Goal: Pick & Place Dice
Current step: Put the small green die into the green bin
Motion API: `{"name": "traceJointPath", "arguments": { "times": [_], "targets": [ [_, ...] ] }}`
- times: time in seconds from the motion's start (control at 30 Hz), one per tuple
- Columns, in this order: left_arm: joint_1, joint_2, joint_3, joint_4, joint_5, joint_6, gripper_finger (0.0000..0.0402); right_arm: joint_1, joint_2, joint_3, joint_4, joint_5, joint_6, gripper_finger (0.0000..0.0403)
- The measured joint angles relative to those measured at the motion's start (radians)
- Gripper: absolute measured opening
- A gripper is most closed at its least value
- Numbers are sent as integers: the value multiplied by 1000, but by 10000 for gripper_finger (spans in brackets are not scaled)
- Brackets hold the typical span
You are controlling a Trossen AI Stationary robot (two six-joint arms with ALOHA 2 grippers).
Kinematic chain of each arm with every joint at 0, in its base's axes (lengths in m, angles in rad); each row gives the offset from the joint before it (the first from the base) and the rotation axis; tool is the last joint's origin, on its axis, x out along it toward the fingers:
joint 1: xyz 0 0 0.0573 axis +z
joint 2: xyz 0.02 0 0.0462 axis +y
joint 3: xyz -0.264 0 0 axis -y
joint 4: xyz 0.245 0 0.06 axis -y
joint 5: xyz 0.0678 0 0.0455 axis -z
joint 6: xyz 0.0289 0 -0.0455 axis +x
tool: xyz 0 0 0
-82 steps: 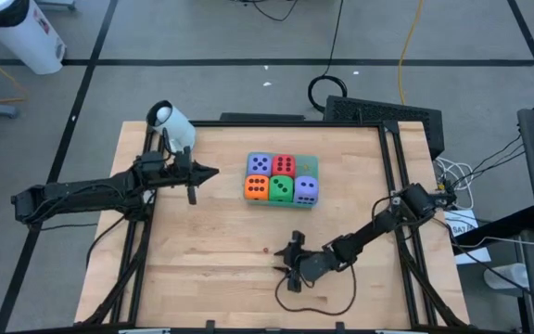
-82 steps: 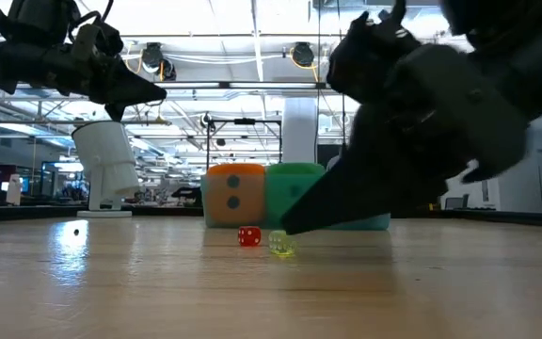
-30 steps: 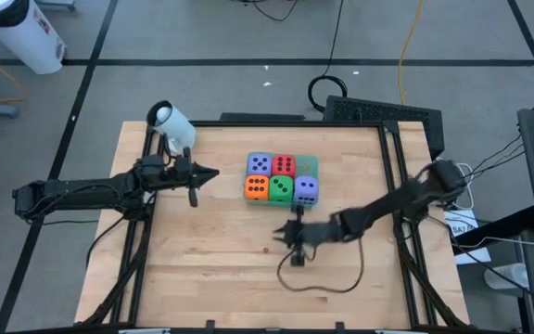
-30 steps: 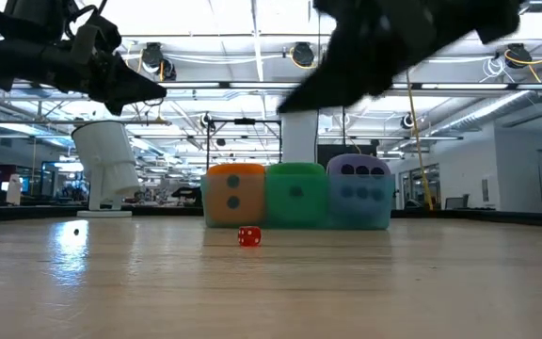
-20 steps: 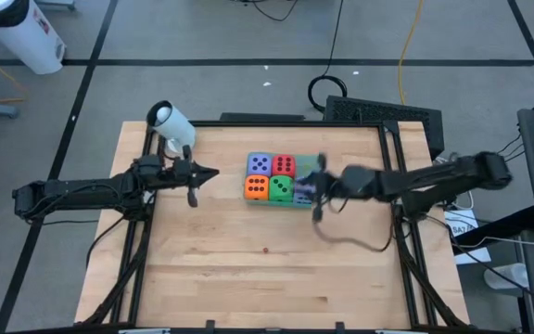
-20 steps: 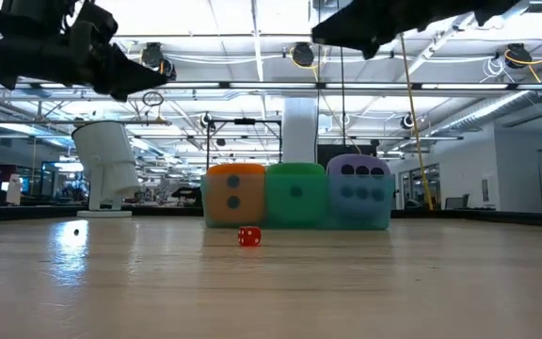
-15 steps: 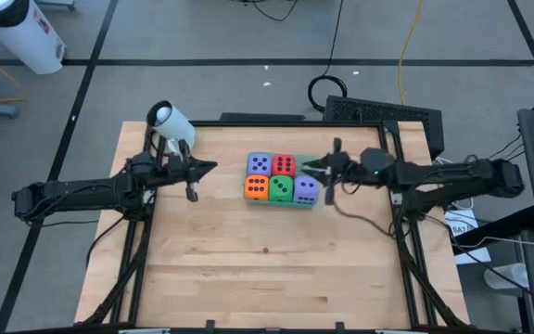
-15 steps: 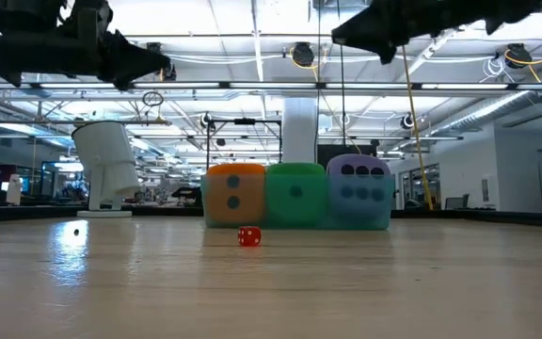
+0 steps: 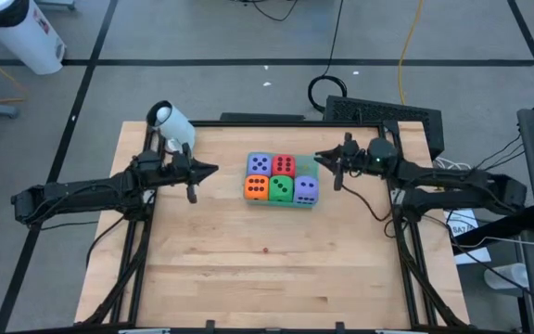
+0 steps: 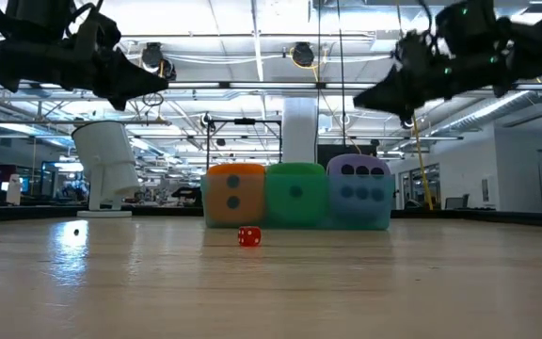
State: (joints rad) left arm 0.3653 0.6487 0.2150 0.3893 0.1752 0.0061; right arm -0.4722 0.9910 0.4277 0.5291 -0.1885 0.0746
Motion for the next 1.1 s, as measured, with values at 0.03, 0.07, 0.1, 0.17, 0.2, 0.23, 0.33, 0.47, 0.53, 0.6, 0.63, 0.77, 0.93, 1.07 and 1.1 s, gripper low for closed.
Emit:
{"name": "traceJointPath", "arguments": {
  "times": [0.03,0.07,0.1,0.17,0.2,0.23,0.33,0.47,0.53,0.6,0.63,0.77,0.93,1.07,1.1],
  "targets": [
    [0,0,0,0,-5,10,26,-16,27,-9,28,13,4,52],
    [0,0,0,-2,-9,15,26,-28,56,-11,42,32,3,48],
    [0,0,0,-5,-10,18,26,-38,88,-11,50,37,-4,46],
    [1,0,0,-4,-15,21,26,-52,155,-8,67,33,-18,46],
    [1,0,0,1,-19,29,26,-56,191,-1,72,31,-26,48],
    [1,0,0,7,-23,36,26,-58,225,9,79,31,-34,51],
    [1,0,0,25,-24,54,26,-55,315,31,88,31,-75,60],
    [2,0,0,38,-31,81,26,-48,416,34,119,55,-221,58],
    [2,0,0,38,-37,90,26,-49,448,34,155,58,-260,57],
    [4,0,0,37,-44,94,26,-40,471,35,200,40,-264,64],
    [4,0,0,37,-45,94,26,-30,476,35,223,27,-265,71],
    [8,0,0,27,-46,91,26,10,480,36,237,85,-368,119],
    [8,0,0,-9,-46,89,26,22,468,35,239,58,-422,200],
    [8,0,0,-21,-46,78,26,34,470,38,224,55,-307,253],
    [7,0,0,-22,-46,76,26,34,470,42,225,47,-254,263]
  ]
}}
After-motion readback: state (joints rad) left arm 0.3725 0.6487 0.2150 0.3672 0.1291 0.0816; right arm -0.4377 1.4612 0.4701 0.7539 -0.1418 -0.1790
